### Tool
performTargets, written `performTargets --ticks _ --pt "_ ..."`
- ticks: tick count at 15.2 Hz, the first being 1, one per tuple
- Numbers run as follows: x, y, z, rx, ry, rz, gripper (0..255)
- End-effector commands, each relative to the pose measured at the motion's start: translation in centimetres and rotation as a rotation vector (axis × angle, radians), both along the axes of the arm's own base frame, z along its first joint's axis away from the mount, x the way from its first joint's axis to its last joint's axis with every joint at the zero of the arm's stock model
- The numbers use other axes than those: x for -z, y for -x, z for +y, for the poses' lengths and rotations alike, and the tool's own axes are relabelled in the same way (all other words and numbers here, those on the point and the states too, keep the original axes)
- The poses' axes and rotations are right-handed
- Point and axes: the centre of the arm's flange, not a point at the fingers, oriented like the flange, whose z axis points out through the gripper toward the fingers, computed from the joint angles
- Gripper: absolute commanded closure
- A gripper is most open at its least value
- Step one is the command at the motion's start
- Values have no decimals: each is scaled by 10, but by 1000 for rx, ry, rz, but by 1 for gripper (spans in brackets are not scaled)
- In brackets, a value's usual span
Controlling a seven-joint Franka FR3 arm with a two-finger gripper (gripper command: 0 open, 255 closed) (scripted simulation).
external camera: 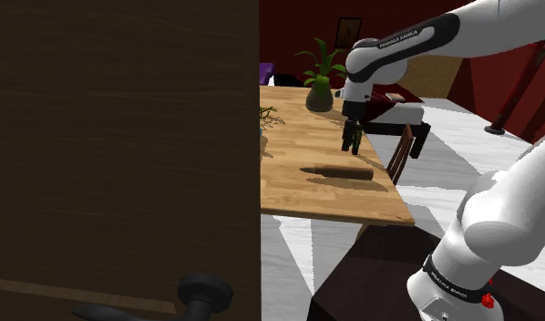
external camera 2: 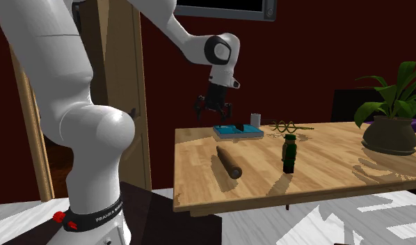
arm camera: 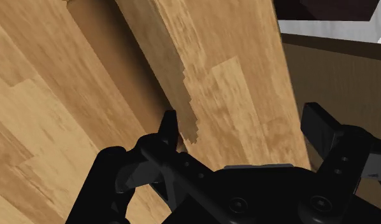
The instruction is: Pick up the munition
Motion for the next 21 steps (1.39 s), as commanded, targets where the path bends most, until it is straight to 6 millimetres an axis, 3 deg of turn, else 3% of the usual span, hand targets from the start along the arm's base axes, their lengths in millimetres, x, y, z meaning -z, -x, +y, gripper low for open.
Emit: performTargets --ticks 1,9,17,19,20,21 --pt "24 -15 -14 -37 -20 16 0" --pt "118 -74 -57 -175 -100 80 0" --pt "162 -76 -58 -181 -104 83 0" --pt "162 -76 -58 -181 -104 83 0" --pt "161 -76 -58 -181 -104 83 255" --pt "161 -76 -58 -181 -104 83 255"
